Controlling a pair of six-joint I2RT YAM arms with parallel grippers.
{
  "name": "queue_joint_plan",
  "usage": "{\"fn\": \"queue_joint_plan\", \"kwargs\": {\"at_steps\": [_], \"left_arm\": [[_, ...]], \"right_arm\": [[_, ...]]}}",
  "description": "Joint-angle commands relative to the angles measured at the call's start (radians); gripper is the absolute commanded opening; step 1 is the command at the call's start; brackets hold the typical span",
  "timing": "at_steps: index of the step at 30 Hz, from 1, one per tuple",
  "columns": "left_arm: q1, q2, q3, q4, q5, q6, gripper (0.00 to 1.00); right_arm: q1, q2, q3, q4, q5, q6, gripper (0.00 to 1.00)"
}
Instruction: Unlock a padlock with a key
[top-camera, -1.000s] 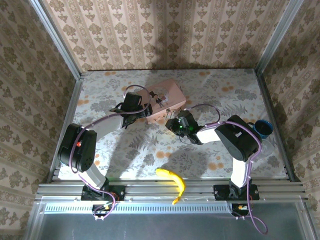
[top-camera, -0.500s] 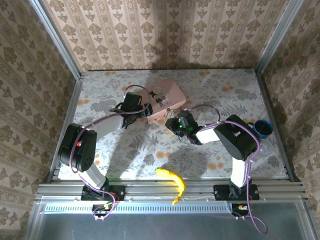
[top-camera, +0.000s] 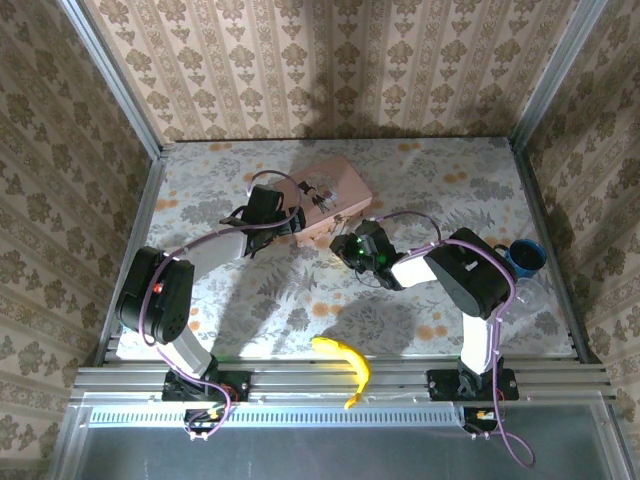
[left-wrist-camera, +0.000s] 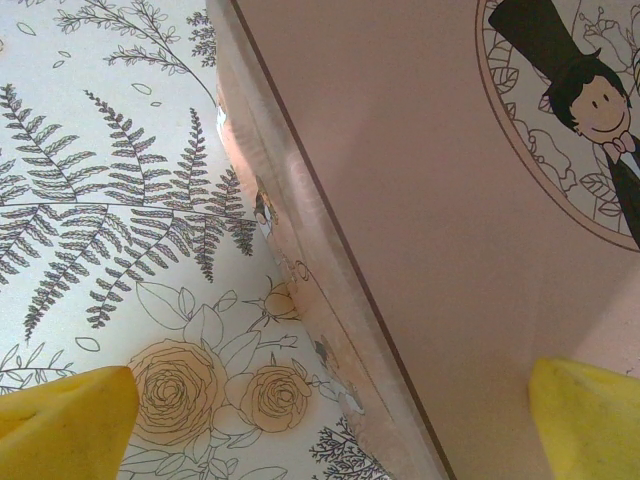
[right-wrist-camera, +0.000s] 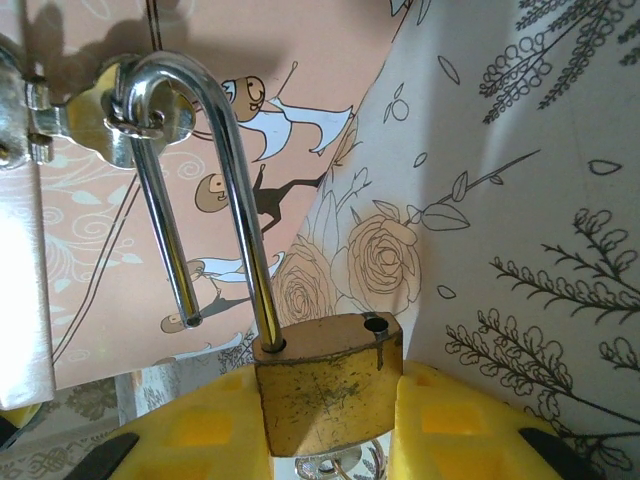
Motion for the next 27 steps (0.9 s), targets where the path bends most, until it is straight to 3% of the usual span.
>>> {"fn": "queue_joint_plan", "kwargs": {"at_steps": [1,27], "left_arm": [[0.008,0.032,-0.043,-0.129,-0.005,0.01,1.0],[0.007,0.033,-0.043,-0.13,-0.001,0.008,1.0]], "right_arm": [[-0.025,0.028,-0.012,0.039,0.087,0.028,0.0],[-0.048,0.044,-0.028,0.108,0.086,0.068,0.0]]}}
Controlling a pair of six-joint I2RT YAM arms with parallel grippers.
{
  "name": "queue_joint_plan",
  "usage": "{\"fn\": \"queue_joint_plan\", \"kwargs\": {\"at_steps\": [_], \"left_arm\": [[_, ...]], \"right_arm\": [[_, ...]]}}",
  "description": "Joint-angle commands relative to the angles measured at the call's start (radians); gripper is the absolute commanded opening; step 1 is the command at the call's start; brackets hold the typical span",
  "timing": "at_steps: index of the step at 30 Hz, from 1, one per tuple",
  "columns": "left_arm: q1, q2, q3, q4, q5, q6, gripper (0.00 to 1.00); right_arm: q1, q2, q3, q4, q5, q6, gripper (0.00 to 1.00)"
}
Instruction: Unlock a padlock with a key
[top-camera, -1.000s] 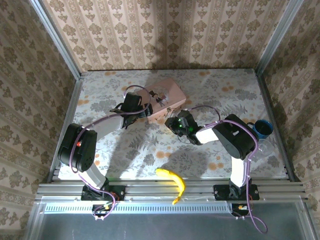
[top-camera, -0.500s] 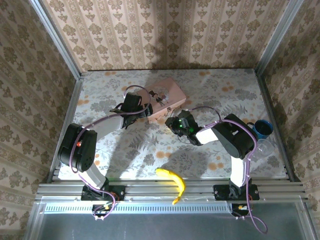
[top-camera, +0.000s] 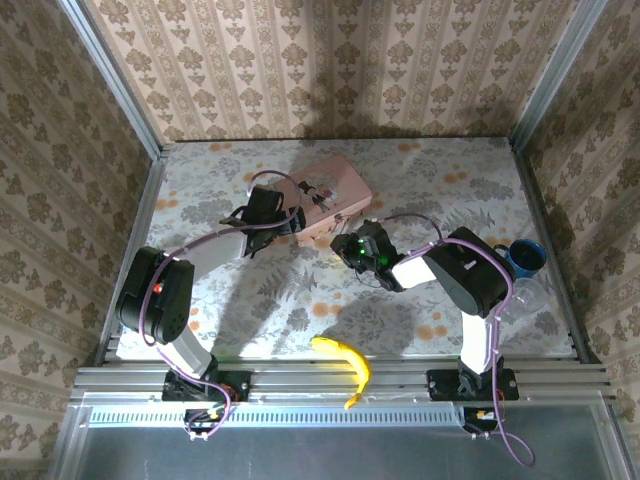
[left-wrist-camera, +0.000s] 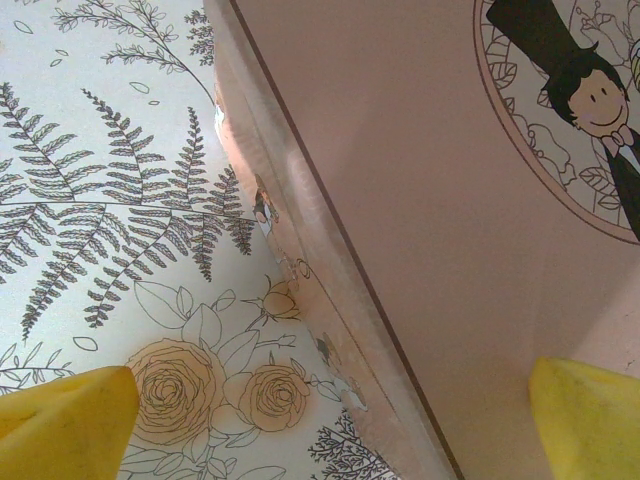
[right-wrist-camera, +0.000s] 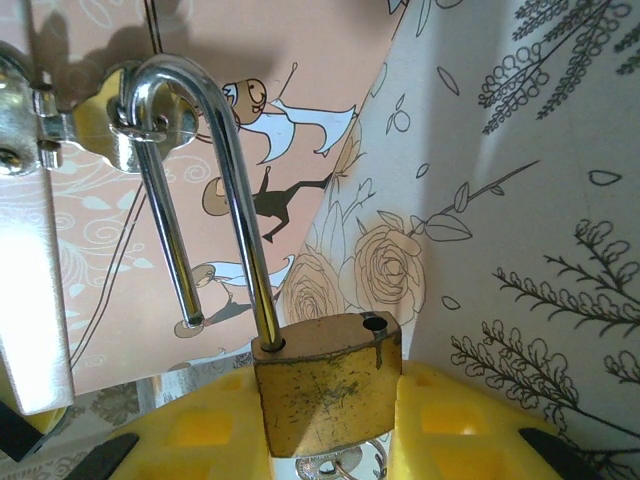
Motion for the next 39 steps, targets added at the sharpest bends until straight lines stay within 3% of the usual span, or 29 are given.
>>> {"fn": "queue_joint_plan", "kwargs": {"at_steps": [1,39], "left_arm": [[0.008,0.032,-0.042,-0.131,-0.003,0.008,1.0],[0.026,0.039,-0.043,-0.124,0.025,0.019,1.0]], "right_arm": [[-0.04,0.032,-0.011,0.048,0.093,0.032,0.0],[-0.098,0.094,0.006,0.188,0.129,0.176,0.0]]}}
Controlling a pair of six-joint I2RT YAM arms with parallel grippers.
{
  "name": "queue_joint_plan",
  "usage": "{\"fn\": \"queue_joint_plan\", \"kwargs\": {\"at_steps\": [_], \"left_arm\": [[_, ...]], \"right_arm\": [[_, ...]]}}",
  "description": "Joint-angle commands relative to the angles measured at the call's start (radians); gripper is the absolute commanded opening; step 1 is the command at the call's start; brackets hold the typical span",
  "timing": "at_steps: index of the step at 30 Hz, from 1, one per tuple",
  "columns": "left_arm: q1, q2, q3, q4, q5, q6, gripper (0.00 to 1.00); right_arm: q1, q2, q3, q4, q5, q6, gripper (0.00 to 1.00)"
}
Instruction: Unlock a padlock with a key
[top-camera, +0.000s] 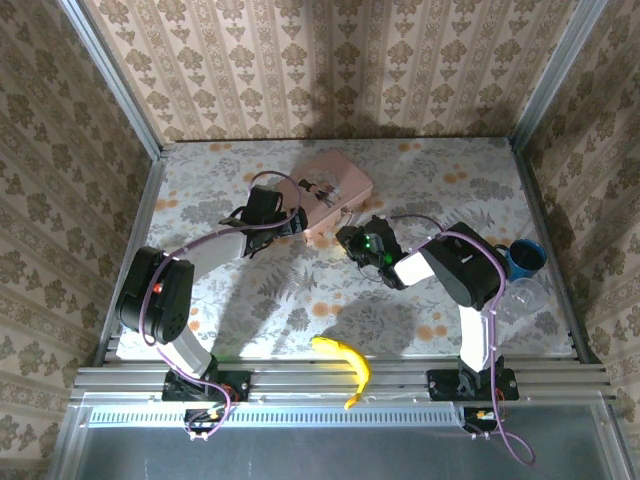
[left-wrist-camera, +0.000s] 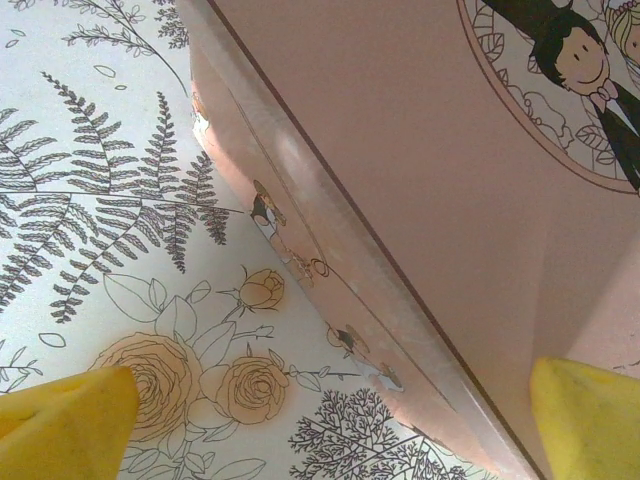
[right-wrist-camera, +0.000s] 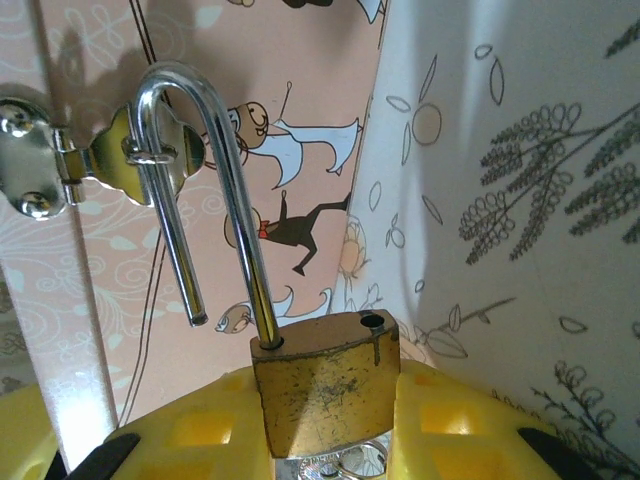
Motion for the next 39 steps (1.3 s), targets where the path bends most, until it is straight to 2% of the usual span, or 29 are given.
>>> {"fn": "queue_joint_plan", "kwargs": {"at_steps": [1,20,21,26,39], "left_arm": [[0.019,0.04,-0.037,-0.136,-0.028,0.02,1.0],[0.02,0.043,-0.052,-0.114,-0.002,0.014,1.0],[0.046,0.043,-0.052,-0.115,-0.001,0.014,1.0],[0.05,0.04,-0.056,-0.114,0.0,0.011,1.0],[0.089,0.025,-0.066,-0.094,0.025,0.004,0.97]], "right_arm": [[-0.045,0.037,0.005,0.047,0.128,0.065,0.0],[-0.087,0.065,0.056,0.036,0.125,0.062,0.0],[-0.09,0.068,0.059,0.037,0.121,0.062,0.0],[-0.101,0.072,0.072,0.034,0.114,0.057,0.0],[-0.106,-0.06,0.01,-0.078,0.12,-0.072,0.0]]}}
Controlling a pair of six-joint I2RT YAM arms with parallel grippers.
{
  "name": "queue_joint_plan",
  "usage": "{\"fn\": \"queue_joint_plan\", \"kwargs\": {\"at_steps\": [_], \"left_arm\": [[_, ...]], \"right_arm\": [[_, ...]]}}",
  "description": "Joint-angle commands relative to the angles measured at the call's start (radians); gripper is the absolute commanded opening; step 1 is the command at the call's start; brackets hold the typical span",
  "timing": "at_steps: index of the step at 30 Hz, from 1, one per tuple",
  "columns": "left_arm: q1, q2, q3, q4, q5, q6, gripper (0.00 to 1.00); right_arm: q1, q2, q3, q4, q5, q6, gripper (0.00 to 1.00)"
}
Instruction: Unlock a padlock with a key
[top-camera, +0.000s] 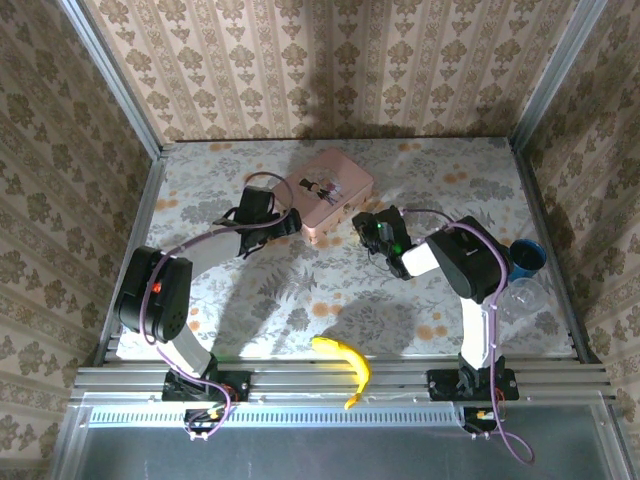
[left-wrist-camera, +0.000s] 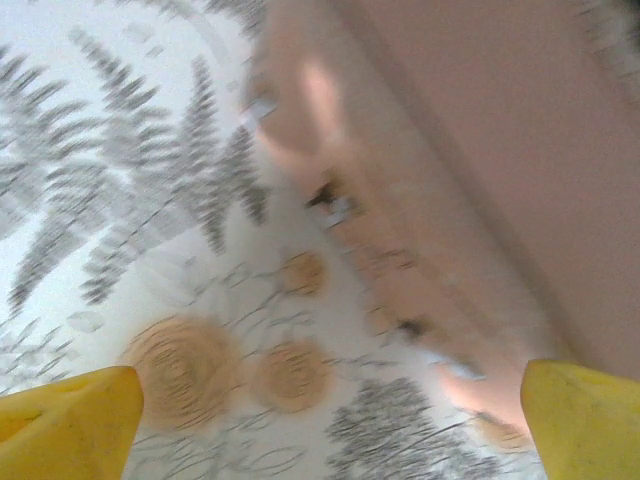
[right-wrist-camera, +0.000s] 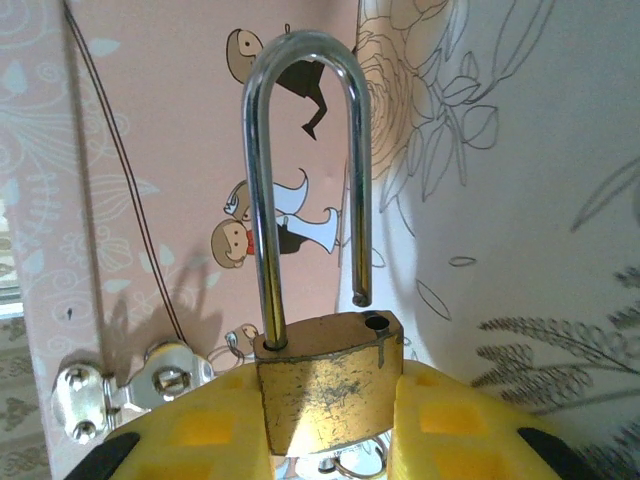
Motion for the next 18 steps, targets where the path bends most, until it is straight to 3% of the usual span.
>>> {"fn": "queue_joint_plan", "kwargs": {"at_steps": [1,8,18], "left_arm": [[0.03,0.02,-0.029,-0.085,-0.035,0.005,0.97],[0.069,0.002,-0.007,-0.094,-0.03,0.035,0.95],[0.14,-0.069,0.017,-0.112,-0.023,0.05,0.96]], "right_arm": [[-0.006,-0.083,-0.031,-0.065,0.036,-0.076,0.0],[-0.006,-0.275,-0.089,-0.263,0.065,-0.228,0.0],[-0.006,-0.632,-0.038,-0.95,0.183,-0.568,0.0]]}}
